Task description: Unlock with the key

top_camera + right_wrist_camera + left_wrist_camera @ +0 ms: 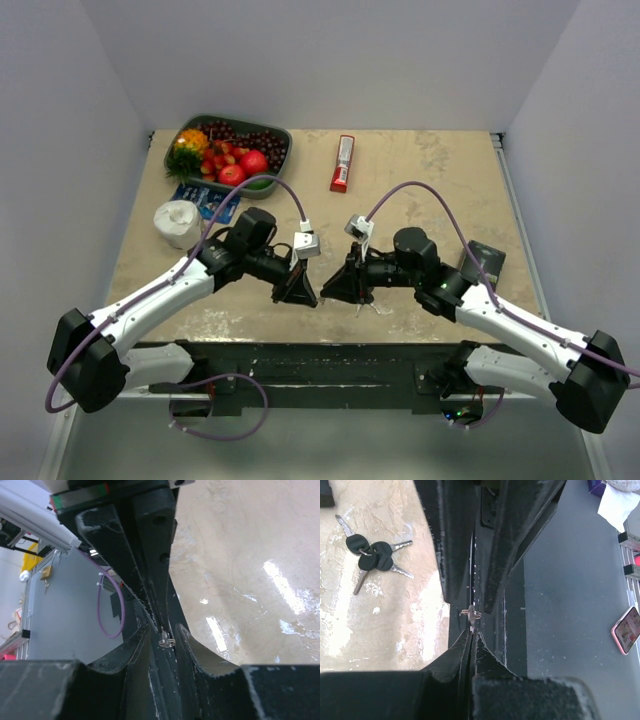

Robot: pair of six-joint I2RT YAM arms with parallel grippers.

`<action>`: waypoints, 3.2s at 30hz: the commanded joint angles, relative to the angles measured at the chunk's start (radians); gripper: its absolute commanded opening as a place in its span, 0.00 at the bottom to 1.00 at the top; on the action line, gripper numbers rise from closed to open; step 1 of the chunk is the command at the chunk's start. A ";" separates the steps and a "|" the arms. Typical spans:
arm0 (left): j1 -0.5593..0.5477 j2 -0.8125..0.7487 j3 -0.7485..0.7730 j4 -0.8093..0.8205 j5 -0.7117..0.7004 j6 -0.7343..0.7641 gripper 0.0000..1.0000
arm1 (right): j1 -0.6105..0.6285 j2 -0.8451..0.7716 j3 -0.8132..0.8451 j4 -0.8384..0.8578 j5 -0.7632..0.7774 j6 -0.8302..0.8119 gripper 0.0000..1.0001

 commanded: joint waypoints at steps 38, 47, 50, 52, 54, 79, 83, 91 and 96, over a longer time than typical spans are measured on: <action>-0.016 -0.009 0.045 0.002 -0.012 0.028 0.00 | 0.011 0.075 -0.015 0.037 -0.101 -0.032 0.18; -0.016 -0.025 0.028 0.051 -0.026 0.002 0.00 | 0.011 0.057 -0.029 0.030 -0.112 -0.030 0.16; -0.016 -0.023 0.028 0.053 -0.026 0.003 0.00 | 0.011 0.053 -0.029 0.031 -0.116 -0.029 0.13; -0.016 -0.023 0.026 0.056 -0.027 0.005 0.00 | 0.011 0.055 -0.030 0.034 -0.122 -0.030 0.11; -0.016 -0.026 0.026 0.062 -0.038 0.002 0.00 | 0.011 0.052 -0.032 0.036 -0.130 -0.027 0.05; 0.011 -0.069 -0.159 0.770 -0.456 -0.352 0.99 | -0.212 -0.075 -0.099 0.062 0.276 0.066 0.00; 0.013 0.116 -0.086 0.913 -0.510 -0.368 0.98 | -0.260 -0.156 -0.064 -0.042 0.469 0.066 0.00; 0.011 0.518 0.139 0.979 -0.481 -0.354 0.96 | -0.262 -0.368 -0.036 -0.222 0.631 0.092 0.00; 0.011 0.699 0.236 1.059 -0.412 -0.353 0.95 | -0.260 -0.417 -0.026 -0.292 0.637 0.095 0.00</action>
